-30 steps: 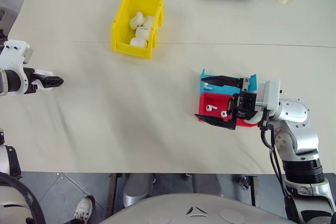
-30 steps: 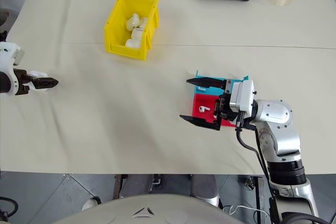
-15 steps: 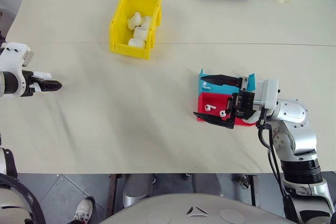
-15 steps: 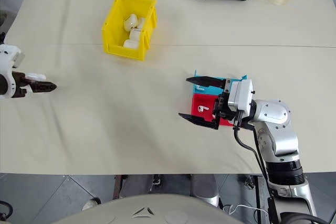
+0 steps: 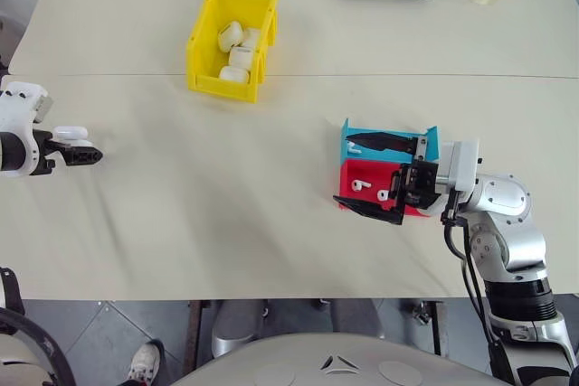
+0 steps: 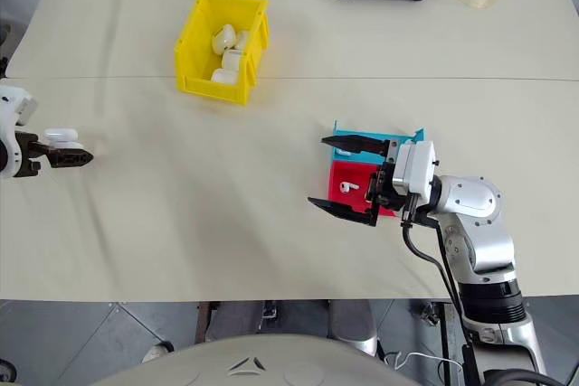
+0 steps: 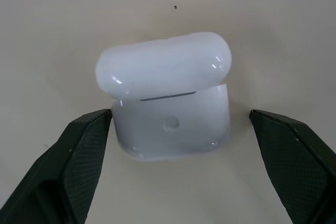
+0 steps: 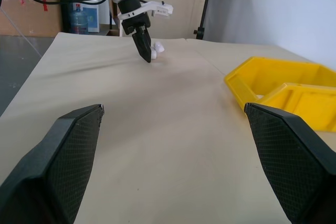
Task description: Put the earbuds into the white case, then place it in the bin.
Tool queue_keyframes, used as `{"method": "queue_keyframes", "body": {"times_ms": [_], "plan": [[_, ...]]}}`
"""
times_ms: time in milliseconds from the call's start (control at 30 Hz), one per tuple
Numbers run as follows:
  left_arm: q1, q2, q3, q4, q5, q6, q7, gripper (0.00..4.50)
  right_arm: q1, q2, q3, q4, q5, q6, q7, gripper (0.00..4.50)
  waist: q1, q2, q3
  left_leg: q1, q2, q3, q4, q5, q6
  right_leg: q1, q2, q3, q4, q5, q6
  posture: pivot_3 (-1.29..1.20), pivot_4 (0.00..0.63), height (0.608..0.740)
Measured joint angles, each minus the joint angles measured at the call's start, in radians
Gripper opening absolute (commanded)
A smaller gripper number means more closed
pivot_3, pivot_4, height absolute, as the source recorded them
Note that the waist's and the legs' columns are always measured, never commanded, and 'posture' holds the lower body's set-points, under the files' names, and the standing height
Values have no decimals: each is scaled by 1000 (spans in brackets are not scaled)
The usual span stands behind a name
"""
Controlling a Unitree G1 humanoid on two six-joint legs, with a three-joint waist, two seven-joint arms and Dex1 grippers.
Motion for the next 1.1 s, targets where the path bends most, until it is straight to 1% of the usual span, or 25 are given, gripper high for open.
{"method": "queue_keyframes", "body": {"times_ms": [233, 400, 700, 900, 1100], "plan": [[50, -16, 86, -80, -19, 125, 72, 4477, 0, -1, 0, 0, 0, 0, 3, 4500, -2, 0, 0, 1, 1, 1, 0, 0, 0, 0, 0, 1, 1, 0, 0, 0, 150, 740], [74, -18, 107, -104, -30, 132, 88, 4477, -3, -1, 0, 0, 0, 0, 8, 4500, -1, 0, 0, 1, 0, 1, 0, 0, 0, 0, 0, 1, 0, 0, 0, 0, 150, 740], [68, -32, 97, -89, -32, 63, 88, 4477, -2, 0, 1, 0, 0, 0, 8, 4500, 4, 0, 0, 1, 0, 1, 0, 1, -1, 0, -1, 1, 1, 0, 0, 0, 150, 740], [-2, -53, 65, -22, -23, 45, 94, 4477, 1, 1, 1, 0, 0, 0, 5, 4500, 16, 0, 0, 1, -2, 1, 0, 1, -1, 0, -1, 1, 1, 0, 0, 0, 150, 740], [-16, -55, 49, -13, -21, 36, 95, 4477, 6, 1, 1, 0, 0, 0, 0, 4500, 21, 0, 0, 1, -2, 1, 0, 1, -1, 0, -1, 1, 1, 0, 0, 0, 150, 740]]}}
